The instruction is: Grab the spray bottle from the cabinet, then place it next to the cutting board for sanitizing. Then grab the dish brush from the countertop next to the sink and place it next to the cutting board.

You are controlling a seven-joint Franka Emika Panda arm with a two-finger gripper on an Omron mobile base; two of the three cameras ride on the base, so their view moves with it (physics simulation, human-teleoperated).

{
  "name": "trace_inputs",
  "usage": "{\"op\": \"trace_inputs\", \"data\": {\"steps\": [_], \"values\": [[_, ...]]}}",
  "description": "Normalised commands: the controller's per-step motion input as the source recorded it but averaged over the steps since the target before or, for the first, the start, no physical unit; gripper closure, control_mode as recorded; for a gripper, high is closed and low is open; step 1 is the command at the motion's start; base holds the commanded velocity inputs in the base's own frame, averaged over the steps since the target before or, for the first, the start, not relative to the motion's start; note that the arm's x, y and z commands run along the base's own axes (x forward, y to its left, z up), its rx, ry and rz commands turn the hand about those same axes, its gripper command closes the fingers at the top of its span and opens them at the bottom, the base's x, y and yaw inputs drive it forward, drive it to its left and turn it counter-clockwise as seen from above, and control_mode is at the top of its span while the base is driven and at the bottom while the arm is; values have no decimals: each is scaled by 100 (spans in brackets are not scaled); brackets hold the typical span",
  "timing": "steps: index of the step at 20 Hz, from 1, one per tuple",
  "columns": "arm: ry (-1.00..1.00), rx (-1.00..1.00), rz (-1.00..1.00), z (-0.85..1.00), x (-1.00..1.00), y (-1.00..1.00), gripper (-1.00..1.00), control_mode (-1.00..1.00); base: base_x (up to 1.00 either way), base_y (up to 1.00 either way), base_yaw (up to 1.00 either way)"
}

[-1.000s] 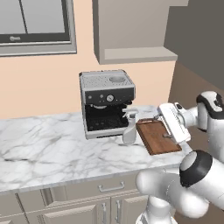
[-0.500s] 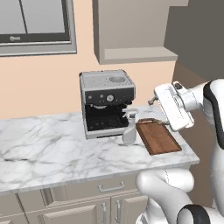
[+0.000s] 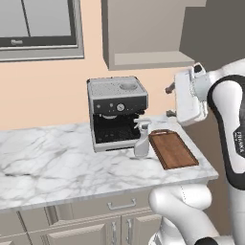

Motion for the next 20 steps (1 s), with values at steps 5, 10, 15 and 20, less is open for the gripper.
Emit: {"op": "trace_inputs", "data": {"steps": [5,10,15,20], "values": [[9,-3,-80,4,2,-4,-100,-100,0,0,0],[10,0,-74,16,0,-43,-100,-100,0,0,0],[7,3,-66,0,-4,-29,-100,-100,0,0,0],[-11,28,-23,-14,-7,-27,-100,-100,0,0,0]]}}
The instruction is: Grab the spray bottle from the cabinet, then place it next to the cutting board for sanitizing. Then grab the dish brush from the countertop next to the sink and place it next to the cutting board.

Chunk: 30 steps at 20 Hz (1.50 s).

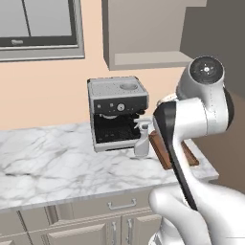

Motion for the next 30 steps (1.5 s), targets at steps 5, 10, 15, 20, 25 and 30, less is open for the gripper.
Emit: {"op": "trace_inputs", "data": {"steps": [5,10,15,20,25,30], "values": [[-10,44,6,-6,0,-45,-100,-100,0,0,0],[-9,11,5,-10,-5,-2,-100,-100,0,0,0],[-3,-1,0,-13,-19,1,-100,-100,0,0,0],[-16,0,0,0,-52,1,-100,-100,0,0,0],[0,0,0,0,0,0,-100,100,-100,58,1],[0,0,0,0,0,0,-100,100,-89,100,10]]}}
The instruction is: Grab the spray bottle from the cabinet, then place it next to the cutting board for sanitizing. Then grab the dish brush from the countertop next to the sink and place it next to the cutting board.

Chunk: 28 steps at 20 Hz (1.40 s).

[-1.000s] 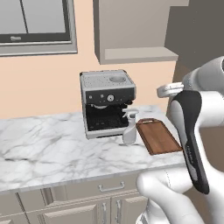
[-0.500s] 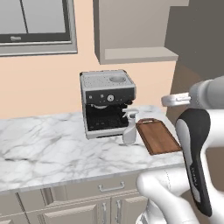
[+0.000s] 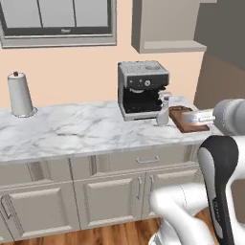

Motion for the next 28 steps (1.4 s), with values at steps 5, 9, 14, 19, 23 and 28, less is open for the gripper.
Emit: {"op": "trace_inputs", "data": {"steps": [5,9,14,19,23,28], "values": [[0,0,0,0,0,0,-100,100,-29,100,4],[0,0,0,0,0,0,-100,100,-1,100,4],[0,0,0,0,0,0,-100,100,-15,100,17],[0,0,0,0,0,0,-100,100,-28,100,66],[0,0,0,0,0,0,-100,100,-6,95,82],[0,0,0,0,0,0,-100,100,0,77,89]]}}
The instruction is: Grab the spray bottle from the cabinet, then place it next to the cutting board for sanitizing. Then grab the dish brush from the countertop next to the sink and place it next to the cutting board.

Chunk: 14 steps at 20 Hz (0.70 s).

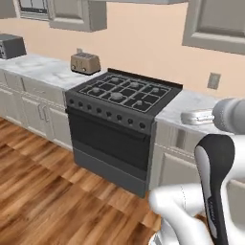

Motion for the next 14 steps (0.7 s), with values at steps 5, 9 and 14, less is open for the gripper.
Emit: {"op": "trace_inputs", "data": {"steps": [5,9,14], "values": [[0,0,0,0,0,0,-100,100,0,41,96],[0,0,0,0,0,0,-100,100,0,0,100],[0,0,0,0,0,0,-100,100,0,0,100]]}}
